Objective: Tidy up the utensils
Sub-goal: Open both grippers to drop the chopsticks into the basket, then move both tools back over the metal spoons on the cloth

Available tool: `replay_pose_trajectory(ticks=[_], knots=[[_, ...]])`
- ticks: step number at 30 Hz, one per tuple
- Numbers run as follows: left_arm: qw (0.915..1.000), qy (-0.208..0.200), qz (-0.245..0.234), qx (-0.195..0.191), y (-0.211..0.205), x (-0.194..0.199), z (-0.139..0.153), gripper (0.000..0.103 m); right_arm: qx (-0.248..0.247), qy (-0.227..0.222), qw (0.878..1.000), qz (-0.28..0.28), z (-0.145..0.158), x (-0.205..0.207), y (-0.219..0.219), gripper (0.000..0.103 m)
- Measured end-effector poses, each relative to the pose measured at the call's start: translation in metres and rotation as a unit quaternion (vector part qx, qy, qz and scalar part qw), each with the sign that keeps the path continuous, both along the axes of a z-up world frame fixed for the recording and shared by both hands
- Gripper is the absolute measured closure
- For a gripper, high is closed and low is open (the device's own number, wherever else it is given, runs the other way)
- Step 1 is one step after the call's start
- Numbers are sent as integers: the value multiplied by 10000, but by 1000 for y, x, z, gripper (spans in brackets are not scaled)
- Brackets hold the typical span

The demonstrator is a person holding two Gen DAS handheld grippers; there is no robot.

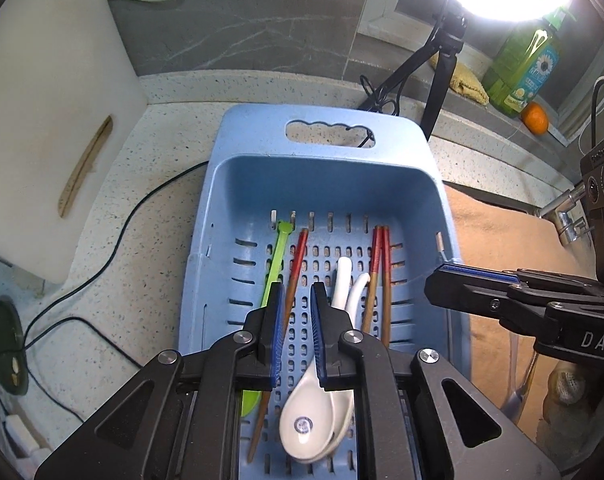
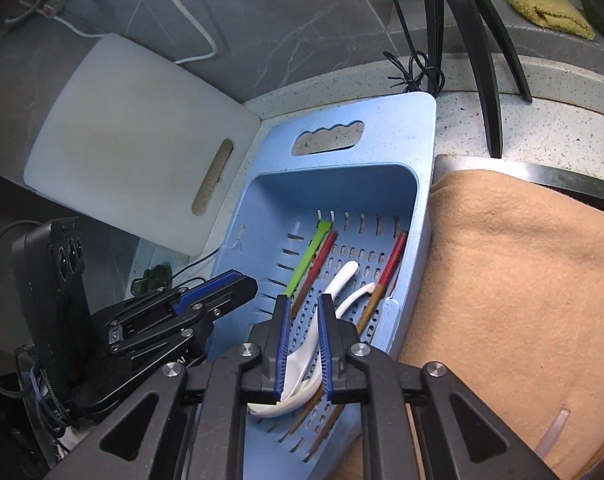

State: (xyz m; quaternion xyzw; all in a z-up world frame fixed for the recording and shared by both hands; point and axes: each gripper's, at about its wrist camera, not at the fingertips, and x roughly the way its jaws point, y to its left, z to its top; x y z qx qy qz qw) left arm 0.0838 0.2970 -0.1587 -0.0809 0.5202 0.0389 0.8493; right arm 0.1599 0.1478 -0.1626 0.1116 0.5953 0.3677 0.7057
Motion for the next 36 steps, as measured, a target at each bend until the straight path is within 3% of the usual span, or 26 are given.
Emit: replay_pose_trajectory(ticks=[8,12,18,27,32,36], knots=[[9997,-245,45,54,-29,-24,28,91,119,-84,9999,15,29,-4,-46,80],[9994,-345,2,0,-53,-37,36,76,192,-122,9997,-53,43,0,-85,78],[9989,-402,-217,-76,-98,-58,39,76,209,-188,9995,-150,57,6,-139,71],[9972,-309,-536,-422,-163,-86,16,75,54,-62,9998,-186,47,7,-200,70],[9960,-154,-637,-606,-187,-101,-4,67,-11,110,9999,-24,33,0,-207,70],[9952,-57,-544,-813,-197,-108,-19,66,-34,289,9995,87,20,-4,-209,70]])
